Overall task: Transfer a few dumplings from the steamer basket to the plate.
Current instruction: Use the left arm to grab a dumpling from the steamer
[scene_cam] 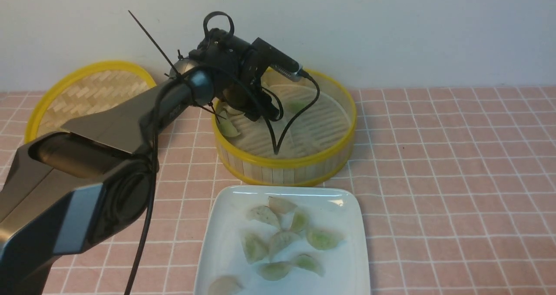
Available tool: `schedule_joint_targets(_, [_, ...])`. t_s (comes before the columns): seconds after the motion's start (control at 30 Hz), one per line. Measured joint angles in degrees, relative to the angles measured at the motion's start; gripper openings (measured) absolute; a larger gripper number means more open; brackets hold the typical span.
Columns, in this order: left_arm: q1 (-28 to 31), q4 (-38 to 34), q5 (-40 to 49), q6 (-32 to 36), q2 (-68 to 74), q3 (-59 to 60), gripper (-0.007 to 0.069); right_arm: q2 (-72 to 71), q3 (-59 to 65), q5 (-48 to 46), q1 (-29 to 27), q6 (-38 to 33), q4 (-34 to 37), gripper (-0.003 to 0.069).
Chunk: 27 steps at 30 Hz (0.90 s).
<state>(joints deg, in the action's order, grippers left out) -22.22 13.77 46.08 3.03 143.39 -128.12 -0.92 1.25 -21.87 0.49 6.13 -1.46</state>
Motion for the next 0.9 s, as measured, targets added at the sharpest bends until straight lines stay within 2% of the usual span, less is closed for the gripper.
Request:
schedule_joint_targets(0.1, [0.0,0.6,-0.2,-3.8,0.0,-0.1,0.0328,0.0,0.0,0.0,0.0,0.0,0.0,-0.0013])
schedule_joint_targets(0.27, [0.2,1.4,1.1,-5.8,0.0,-0.9,0.0081,0.0,0.0,0.0,0.0,0.0,0.0,-0.0013])
schedule_joint_targets(0.3, [0.2,1.2,1.8,-5.8,-0.1,-1.3,0.0055,0.0,0.0,0.0,0.0,0.0,0.0,-0.0013])
schedule_joint_targets(0.5, [0.1,-3.6,7.8,-5.7,-2.2,-4.1,-0.0001,0.0,0.0,0.0,0.0,0.0,0.0,-0.0013])
schedule_joint_targets(0.73, [0.0,-11.2,10.2,-1.1,-5.4,-5.1,-0.0006,0.0,0.0,0.0,0.0,0.0,0.0,-0.0013])
schedule_joint_targets(0.9, [0.0,-11.5,10.5,-0.6,-5.4,-5.1,-0.0006,0.0,0.0,0.0,0.0,0.0,0.0,-0.0013])
